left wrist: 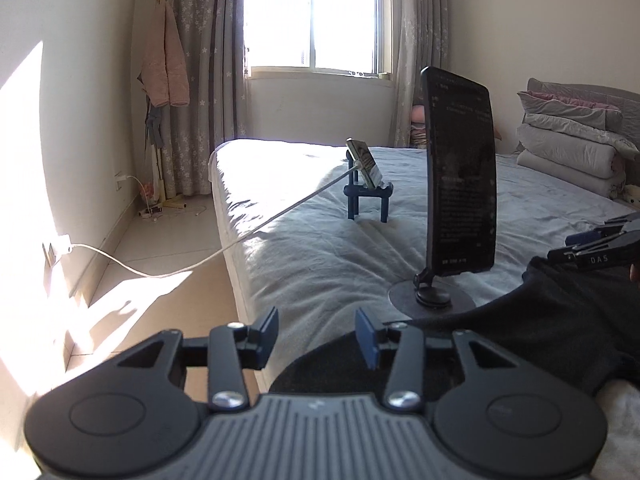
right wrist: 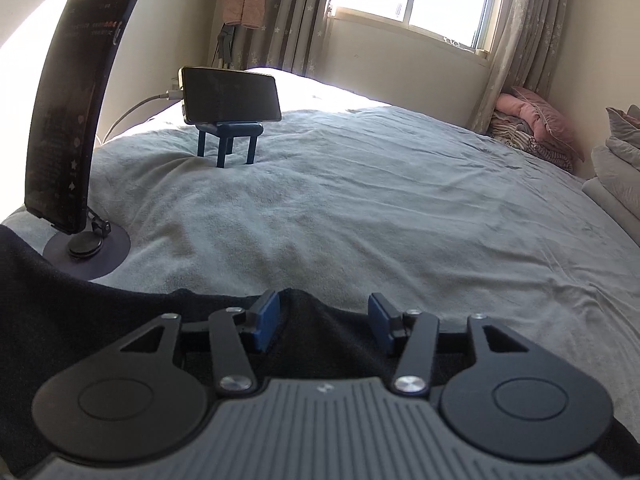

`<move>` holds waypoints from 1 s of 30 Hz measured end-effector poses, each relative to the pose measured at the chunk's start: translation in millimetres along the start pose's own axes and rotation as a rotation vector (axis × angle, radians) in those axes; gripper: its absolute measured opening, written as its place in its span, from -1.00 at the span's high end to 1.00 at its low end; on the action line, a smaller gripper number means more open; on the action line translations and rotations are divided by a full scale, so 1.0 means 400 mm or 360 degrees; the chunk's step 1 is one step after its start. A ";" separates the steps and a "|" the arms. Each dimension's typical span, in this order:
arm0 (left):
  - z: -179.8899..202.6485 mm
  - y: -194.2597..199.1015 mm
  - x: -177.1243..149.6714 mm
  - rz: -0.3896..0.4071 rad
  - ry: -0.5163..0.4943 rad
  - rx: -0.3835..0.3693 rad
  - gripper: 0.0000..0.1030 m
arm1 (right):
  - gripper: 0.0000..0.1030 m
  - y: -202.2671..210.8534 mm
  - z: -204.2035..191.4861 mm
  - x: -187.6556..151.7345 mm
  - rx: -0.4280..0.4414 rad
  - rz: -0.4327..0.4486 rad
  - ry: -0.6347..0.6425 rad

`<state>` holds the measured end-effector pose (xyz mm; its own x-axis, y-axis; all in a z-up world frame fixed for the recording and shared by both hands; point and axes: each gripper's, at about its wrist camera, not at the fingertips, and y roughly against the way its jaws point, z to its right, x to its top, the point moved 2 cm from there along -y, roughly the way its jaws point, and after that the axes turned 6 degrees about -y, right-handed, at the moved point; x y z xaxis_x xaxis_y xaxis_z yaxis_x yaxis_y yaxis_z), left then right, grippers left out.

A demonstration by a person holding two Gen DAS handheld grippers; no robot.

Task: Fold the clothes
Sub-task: 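Pull both open grippers back from the folded sweater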

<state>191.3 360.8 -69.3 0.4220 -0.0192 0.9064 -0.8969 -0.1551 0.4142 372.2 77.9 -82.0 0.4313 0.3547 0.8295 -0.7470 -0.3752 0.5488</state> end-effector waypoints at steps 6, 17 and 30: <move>0.096 0.071 0.073 0.0029 -0.0001 -0.0175 -0.20 | -0.04 0.114 0.091 -0.084 -0.0076 -0.0048 -0.0075; 0.386 0.164 0.129 -0.0127 -0.0146 -0.0430 -0.60 | -0.18 0.384 0.310 -0.235 -0.0300 -0.0063 -0.0221; 0.734 0.234 0.096 -0.0230 -0.0347 -0.0760 -0.66 | -0.21 0.712 0.559 -0.468 -0.0604 -0.0062 -0.0344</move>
<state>162.3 55.5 -19.9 0.5175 -0.2433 0.8203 -0.7667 0.2937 0.5709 191.8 -286.8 -57.8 0.5284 0.1599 0.8338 -0.8438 -0.0093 0.5365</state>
